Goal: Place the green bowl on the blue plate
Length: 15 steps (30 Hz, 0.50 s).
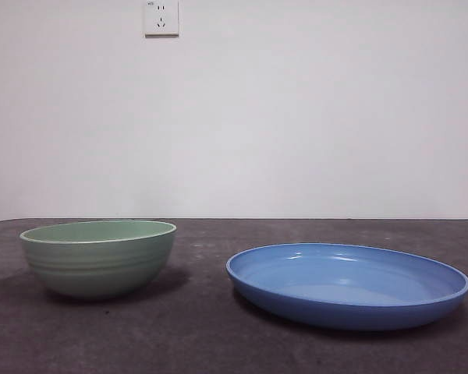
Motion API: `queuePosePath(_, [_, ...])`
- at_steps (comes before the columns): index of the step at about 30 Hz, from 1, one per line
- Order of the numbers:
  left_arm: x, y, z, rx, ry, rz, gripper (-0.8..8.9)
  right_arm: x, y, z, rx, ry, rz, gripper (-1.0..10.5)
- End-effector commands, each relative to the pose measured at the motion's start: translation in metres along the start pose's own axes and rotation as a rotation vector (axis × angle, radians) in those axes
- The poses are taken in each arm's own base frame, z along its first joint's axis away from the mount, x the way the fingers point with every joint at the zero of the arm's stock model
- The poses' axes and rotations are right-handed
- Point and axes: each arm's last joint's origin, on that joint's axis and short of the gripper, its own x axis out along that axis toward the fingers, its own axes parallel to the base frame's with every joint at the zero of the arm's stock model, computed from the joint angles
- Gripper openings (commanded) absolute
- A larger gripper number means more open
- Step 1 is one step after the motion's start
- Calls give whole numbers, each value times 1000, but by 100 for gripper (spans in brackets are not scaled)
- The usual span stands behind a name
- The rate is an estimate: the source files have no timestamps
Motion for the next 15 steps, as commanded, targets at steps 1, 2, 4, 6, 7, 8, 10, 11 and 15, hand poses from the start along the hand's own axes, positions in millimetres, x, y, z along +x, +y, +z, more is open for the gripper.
queuePosePath(1, [-3, -3, 6, 45, -21, -11, 30, -2, 2, 4, -25, -10, 3, 12])
queuePosePath(2, [-3, -3, 6, 44, -20, -11, 35, -2, 2, 4, -25, -10, 3, 13])
queuePosePath(4, [-3, -3, 6, 42, -17, -10, 98, -2, 2, 4, -25, -10, 3, 22])
queuePosePath(6, [-3, -3, 5, 39, -12, -9, 221, -2, 2, 4, -25, -10, 3, 110])
queuePosePath(7, [-3, -3, 5, 36, -8, -9, 309, -2, 2, 4, -25, -10, 2, 174])
queuePosePath(8, [-3, -3, 4, 34, -5, -8, 394, -2, 2, 4, -25, -10, 0, 268])
queuePosePath(10, [-3, -3, 4, 34, -4, -8, 524, -2, 2, 4, -24, -11, -4, 429])
queuePosePath(11, [-3, -3, 4, 34, -5, -8, 566, -2, 2, 4, -23, -10, -4, 506])
queuePosePath(15, [-3, -3, 4, 34, -5, -8, 593, -2, 1, 2, -9, 8, -6, 654])
